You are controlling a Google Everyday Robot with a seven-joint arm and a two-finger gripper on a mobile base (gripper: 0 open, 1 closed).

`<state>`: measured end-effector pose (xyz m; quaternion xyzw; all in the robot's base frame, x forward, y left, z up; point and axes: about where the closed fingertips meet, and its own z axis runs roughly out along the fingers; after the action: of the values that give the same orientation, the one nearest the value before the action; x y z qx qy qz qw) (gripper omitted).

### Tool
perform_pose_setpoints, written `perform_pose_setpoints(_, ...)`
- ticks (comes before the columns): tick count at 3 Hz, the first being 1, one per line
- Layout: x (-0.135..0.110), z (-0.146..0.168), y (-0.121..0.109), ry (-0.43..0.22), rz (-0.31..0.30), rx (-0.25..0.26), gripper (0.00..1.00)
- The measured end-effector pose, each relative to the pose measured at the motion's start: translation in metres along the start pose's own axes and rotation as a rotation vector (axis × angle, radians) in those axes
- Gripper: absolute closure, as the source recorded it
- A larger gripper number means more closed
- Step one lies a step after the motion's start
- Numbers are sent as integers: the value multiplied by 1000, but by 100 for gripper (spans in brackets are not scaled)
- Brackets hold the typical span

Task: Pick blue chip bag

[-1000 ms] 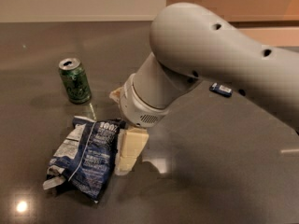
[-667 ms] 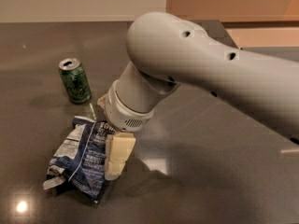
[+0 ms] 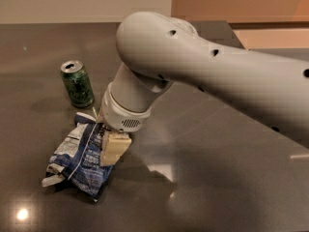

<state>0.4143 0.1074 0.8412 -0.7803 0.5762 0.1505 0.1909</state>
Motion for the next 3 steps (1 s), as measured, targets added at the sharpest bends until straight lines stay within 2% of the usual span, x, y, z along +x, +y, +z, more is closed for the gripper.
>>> perform_pose_setpoints(1, 1, -16, -3, -10, 23, -1, 63)
perform_pose_setpoints(2, 4, -51, -5, -43, 65, 7, 87)
perform_pose_setpoints(3, 8, -91, -6, -85, 107, 17, 100)
